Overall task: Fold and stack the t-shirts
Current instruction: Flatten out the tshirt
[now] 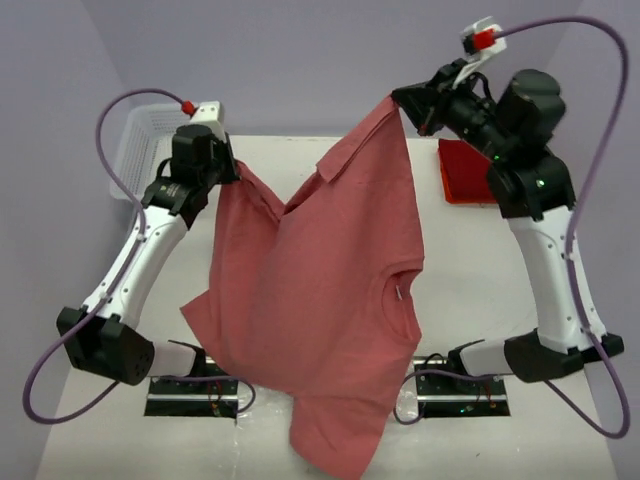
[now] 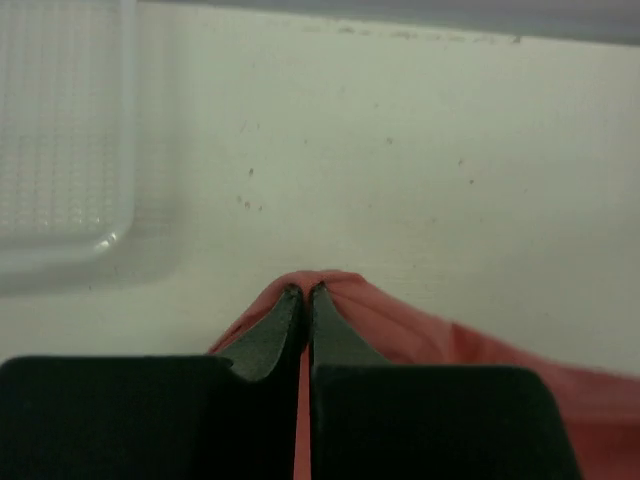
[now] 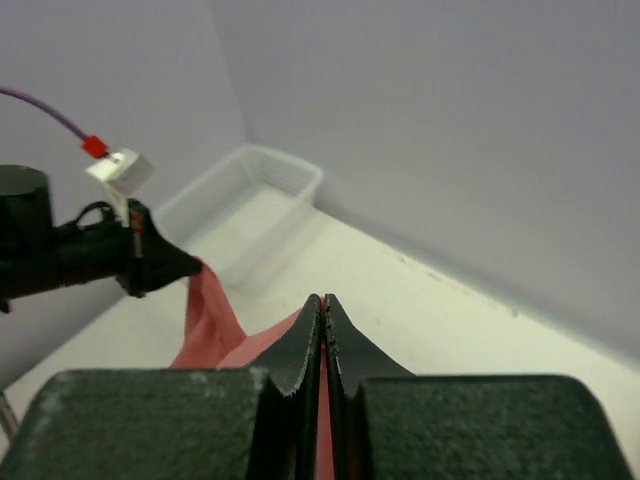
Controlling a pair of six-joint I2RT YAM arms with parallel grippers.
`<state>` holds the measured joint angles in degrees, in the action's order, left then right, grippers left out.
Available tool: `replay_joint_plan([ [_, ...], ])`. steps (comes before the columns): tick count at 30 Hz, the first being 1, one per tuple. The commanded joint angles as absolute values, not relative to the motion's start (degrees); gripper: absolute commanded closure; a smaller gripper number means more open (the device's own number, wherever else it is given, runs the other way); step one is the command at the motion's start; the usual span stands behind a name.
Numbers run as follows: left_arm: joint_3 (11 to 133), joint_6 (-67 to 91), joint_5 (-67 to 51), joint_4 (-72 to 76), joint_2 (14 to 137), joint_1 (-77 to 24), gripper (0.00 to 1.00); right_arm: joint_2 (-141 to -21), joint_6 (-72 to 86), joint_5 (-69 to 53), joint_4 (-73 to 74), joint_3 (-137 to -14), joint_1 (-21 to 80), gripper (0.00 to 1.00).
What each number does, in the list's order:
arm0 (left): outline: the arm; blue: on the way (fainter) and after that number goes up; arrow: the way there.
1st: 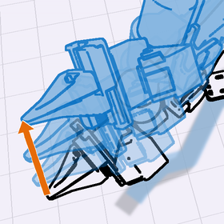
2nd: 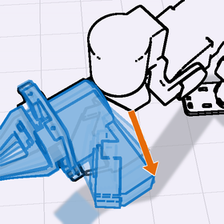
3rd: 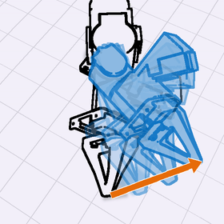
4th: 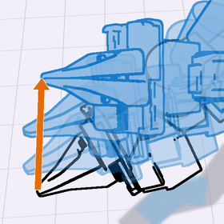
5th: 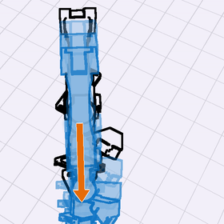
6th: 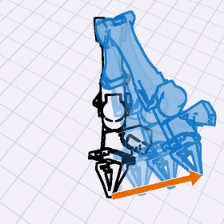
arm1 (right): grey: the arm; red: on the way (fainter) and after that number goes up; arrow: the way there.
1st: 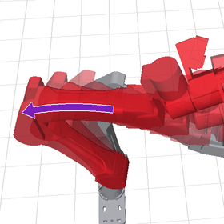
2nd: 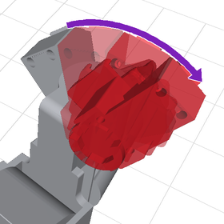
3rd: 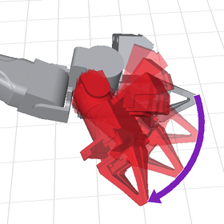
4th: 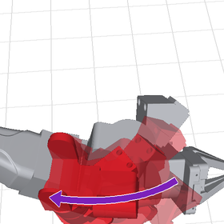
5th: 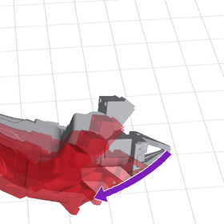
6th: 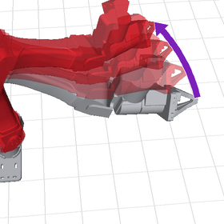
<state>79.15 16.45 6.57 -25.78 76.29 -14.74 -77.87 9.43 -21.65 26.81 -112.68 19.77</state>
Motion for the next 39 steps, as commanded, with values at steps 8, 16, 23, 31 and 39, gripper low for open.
replay_joint_plan([
  [8,71.1,19.5,16.8,-11.9,85.8,-14.6,1.0,-85.3,3.8,-14.5,21.6,-100.6,11.1,1.0],
  [16,73.2,18.0,17.8,-9.3,93.7,-12.8,1.0,-94.6,2.8,-13.5,22.5,-104.0,8.9,1.0],
  [23,76.5,17.6,13.2,-8.1,96.8,-8.8,1.0,-101.2,3.4,-11.3,24.1,-109.8,6.4,1.0],
  [31,77.8,18.1,9.4,-7.3,92.8,-7.2,1.0,-102.1,4.0,-9.8,24.9,-115.4,5.6,1.0],
  [39,76.2,21.2,-1.4,-7.3,79.5,-7.2,1.0,-85.2,4.4,-13.4,25.7,-113.5,7.4,1.0],
])
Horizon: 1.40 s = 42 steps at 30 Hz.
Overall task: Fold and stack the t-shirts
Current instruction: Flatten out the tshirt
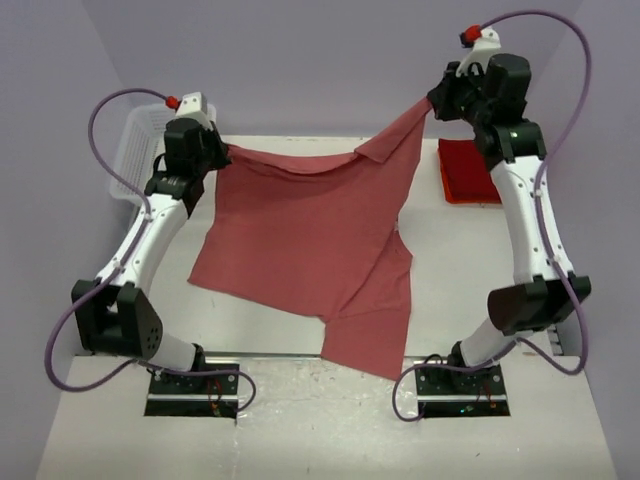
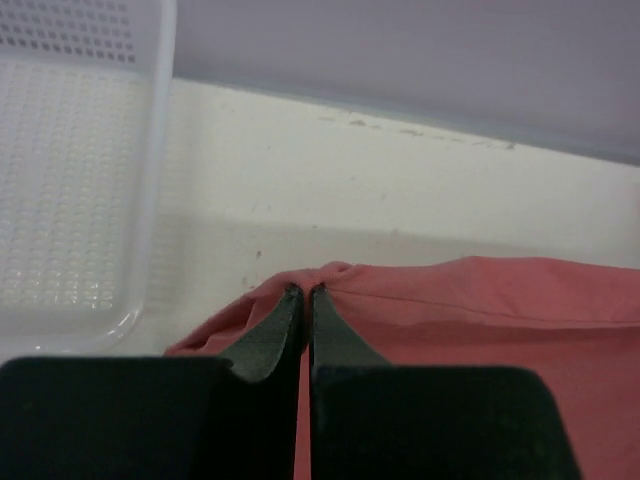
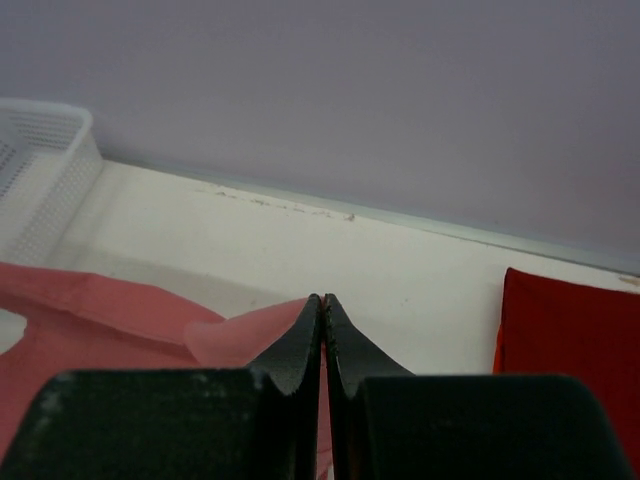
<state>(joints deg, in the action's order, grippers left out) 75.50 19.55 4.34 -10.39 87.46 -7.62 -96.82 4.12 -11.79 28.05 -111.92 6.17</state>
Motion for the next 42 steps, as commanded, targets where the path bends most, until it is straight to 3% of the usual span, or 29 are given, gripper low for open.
replay_joint_plan([
  [1,76.4,21.3,-3.1,-7.7,76.1,-7.2,1.0,-83.3,4.2,-13.3,27.4,-114.5,8.0,1.0],
  [11,80.8,20.4,-11.7,-15.9,52.4,-7.2,1.0,-62.2,3.2,-14.3,36.5,-118.8,21.7,1.0],
  [19,90.2,18.1,-10.3,-27.4,42.8,-7.2,1.0,-49.9,8.4,-24.9,37.5,-120.7,21.9,1.0],
  [29,95.9,17.1,-6.1,-31.2,42.3,-7.2,1.0,-52.3,12.2,-29.3,38.1,-126.5,21.8,1.0],
  [33,100.7,16.7,-4.7,-31.6,43.1,-7.2,1.0,-55.3,13.2,-35.9,38.8,-135.3,21.8,1.0],
  [38,105.3,17.1,-5.8,-31.6,41.9,-7.2,1.0,-52.0,17.9,-42.6,33.2,-137.2,20.7,1.0],
  [42,107.9,17.3,-7.6,-31.1,40.3,-7.2,1.0,-48.0,25.4,-54.1,24.5,-134.8,13.9,1.0],
])
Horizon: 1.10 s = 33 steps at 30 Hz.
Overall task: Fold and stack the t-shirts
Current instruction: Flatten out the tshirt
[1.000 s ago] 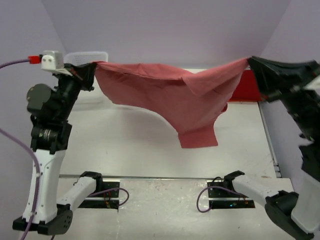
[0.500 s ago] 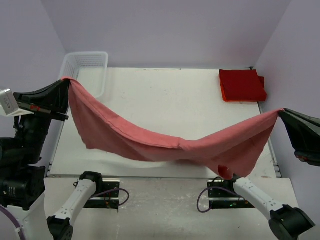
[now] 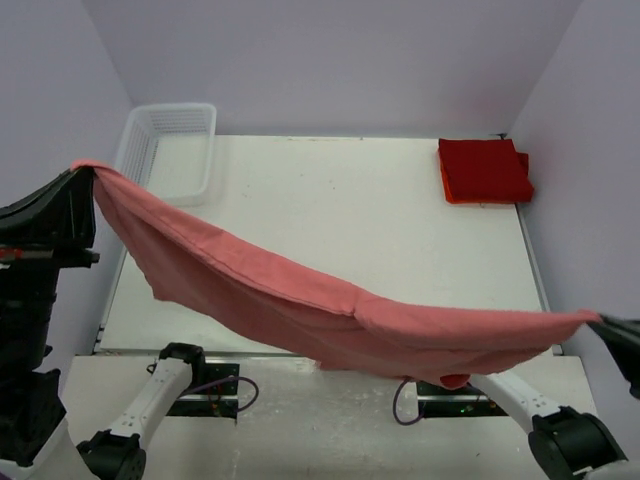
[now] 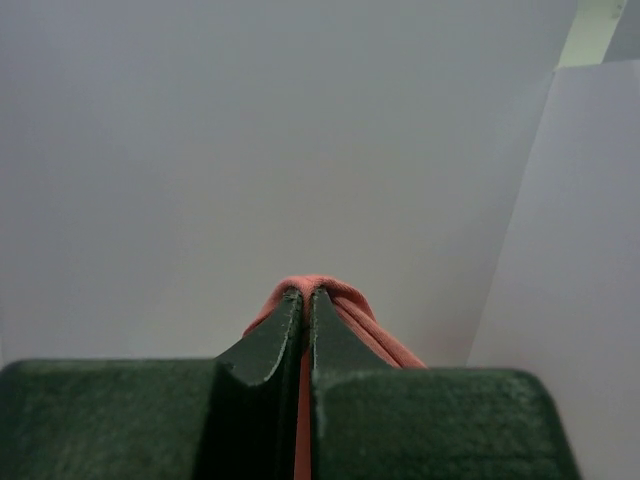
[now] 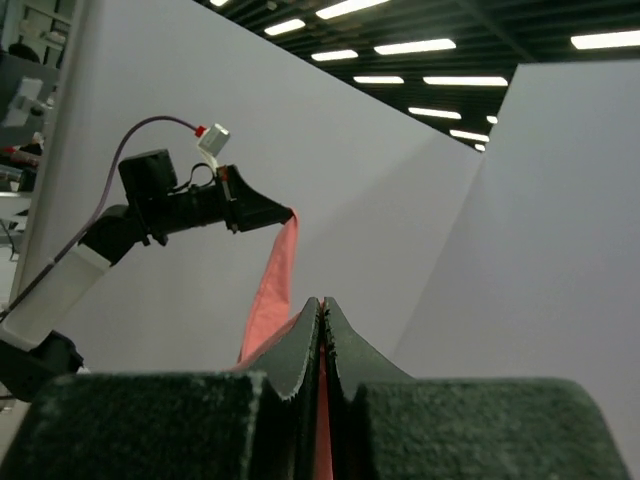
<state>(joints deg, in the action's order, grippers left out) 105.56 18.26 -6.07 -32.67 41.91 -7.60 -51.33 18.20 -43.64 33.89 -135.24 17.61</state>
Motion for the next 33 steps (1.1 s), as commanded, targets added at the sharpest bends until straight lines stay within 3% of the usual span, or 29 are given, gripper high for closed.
replay_joint_plan([
  [1,108.1,17.3,-7.6,-30.6,39.9,-7.2,1.0,-46.9,26.5,-55.2,22.5,-133.5,13.2,1.0],
  [10,111.0,17.5,-9.1,-29.2,38.9,-7.2,1.0,-48.6,28.0,-55.9,21.0,-134.9,11.5,1.0],
  [18,101.3,18.8,-9.6,-24.7,42.0,-7.2,1.0,-55.4,23.4,-53.3,22.5,-129.4,11.5,1.0],
  [27,81.0,21.4,-4.4,-13.1,62.2,-7.2,1.0,-71.6,11.3,-31.9,26.5,-114.9,9.5,1.0],
  [33,73.9,18.3,2.6,-5.1,79.8,-7.1,1.0,-87.2,13.8,-32.9,19.1,-104.2,0.5,1.0],
])
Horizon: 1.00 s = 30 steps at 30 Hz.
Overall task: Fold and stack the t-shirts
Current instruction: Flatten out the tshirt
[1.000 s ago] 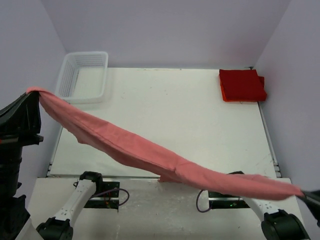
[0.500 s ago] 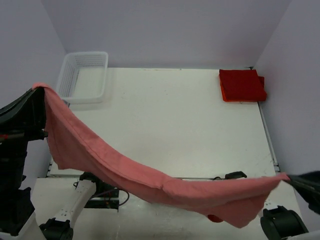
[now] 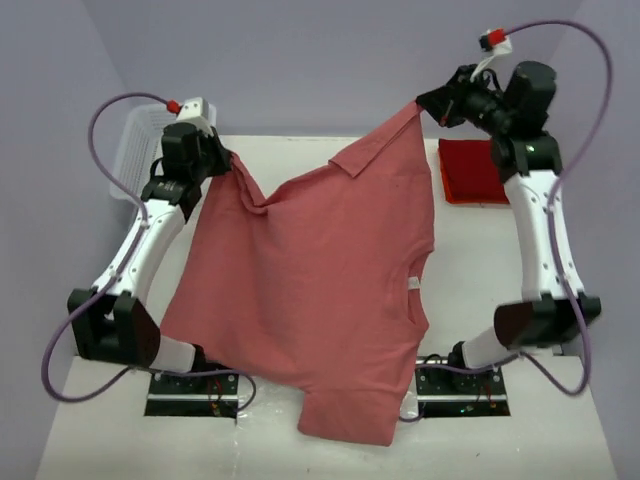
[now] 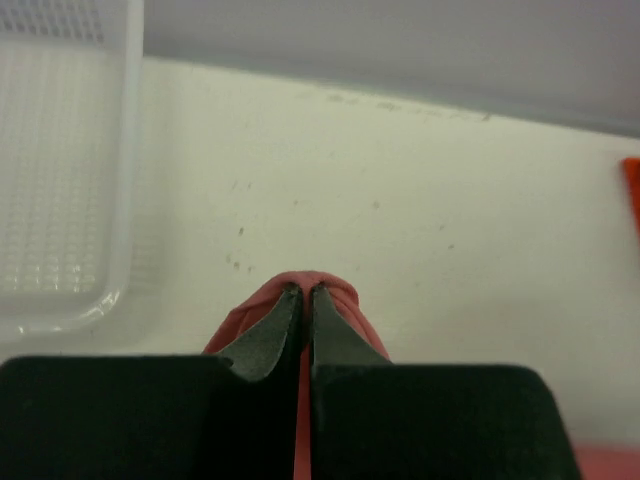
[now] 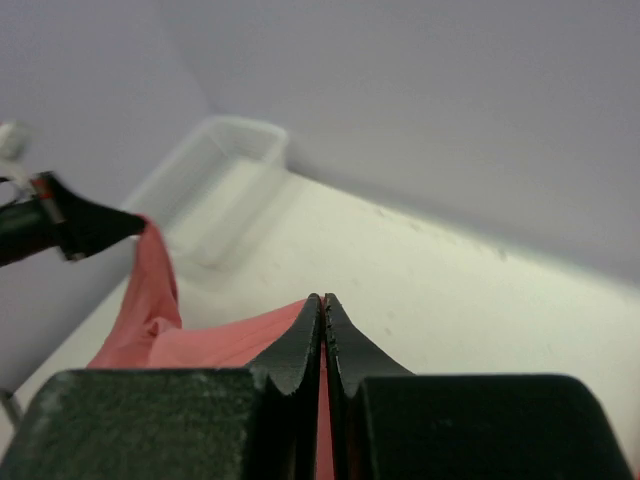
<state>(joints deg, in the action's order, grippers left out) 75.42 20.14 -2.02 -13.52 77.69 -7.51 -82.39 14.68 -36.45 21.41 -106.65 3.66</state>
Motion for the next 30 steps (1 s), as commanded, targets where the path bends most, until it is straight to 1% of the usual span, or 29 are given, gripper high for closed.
replay_joint_plan([
  [1,73.1,17.8,3.9,-3.9,81.8,-7.2,1.0,-89.4,13.1,-30.8,19.5,-104.8,0.3,1.0],
  [2,72.7,17.3,4.0,-3.0,83.7,-7.1,1.0,-94.3,11.6,-30.2,20.1,-105.5,0.3,1.0],
  [3,72.3,17.2,4.4,-2.6,88.1,-7.1,1.0,-96.8,11.3,-30.3,21.1,-106.4,0.3,1.0],
  [5,71.4,17.1,5.0,-1.1,92.2,-7.1,1.0,-101.7,10.8,-29.7,22.8,-108.9,-2.1,1.0],
  [6,70.8,16.7,4.8,1.2,95.9,-7.1,1.0,-106.5,10.5,-29.5,23.5,-109.7,-2.5,1.0],
  [7,69.9,17.0,6.1,2.4,97.5,-7.1,1.0,-108.6,10.3,-28.5,24.3,-111.0,-2.8,1.0],
  [8,69.0,16.6,5.7,5.9,98.8,-7.1,1.0,-110.5,9.5,-27.9,24.7,-111.7,-2.8,1.0],
  [11,68.9,15.6,3.9,10.0,105.3,-7.0,1.0,-117.1,9.1,-27.2,25.9,-115.1,-2.9,1.0],
  [12,70.0,15.6,3.9,9.8,106.8,-6.9,1.0,-118.0,9.1,-27.5,26.0,-115.8,-2.8,1.0],
  [14,73.5,14.7,4.7,6.6,111.9,-6.6,1.0,-121.8,8.7,-27.9,27.9,-120.0,-2.9,1.0],
  [15,76.6,14.2,4.2,6.1,113.1,-6.4,1.0,-124.6,8.5,-27.9,30.4,-124.1,-2.9,1.0],
  [16,77.4,14.0,4.4,6.1,114.2,-6.4,1.0,-125.8,8.1,-27.9,31.1,-125.5,-2.9,1.0],
  [18,78.7,13.4,3.8,7.3,115.2,-6.2,1.0,-126.8,8.0,-28.0,31.3,-126.8,-2.9,1.0],
  [21,80.2,13.1,2.7,9.1,115.7,-5.4,1.0,-126.3,8.3,-29.2,29.5,-125.3,-2.9,1.0],
  [25,86.9,12.4,2.8,4.5,117.4,-4.4,1.0,-123.5,8.7,-29.4,28.6,-123.0,-2.8,1.0],
  [30,88.2,12.5,5.6,4.3,115.6,-3.1,1.0,-119.8,11.2,-30.4,29.0,-119.5,-2.6,1.0],
])
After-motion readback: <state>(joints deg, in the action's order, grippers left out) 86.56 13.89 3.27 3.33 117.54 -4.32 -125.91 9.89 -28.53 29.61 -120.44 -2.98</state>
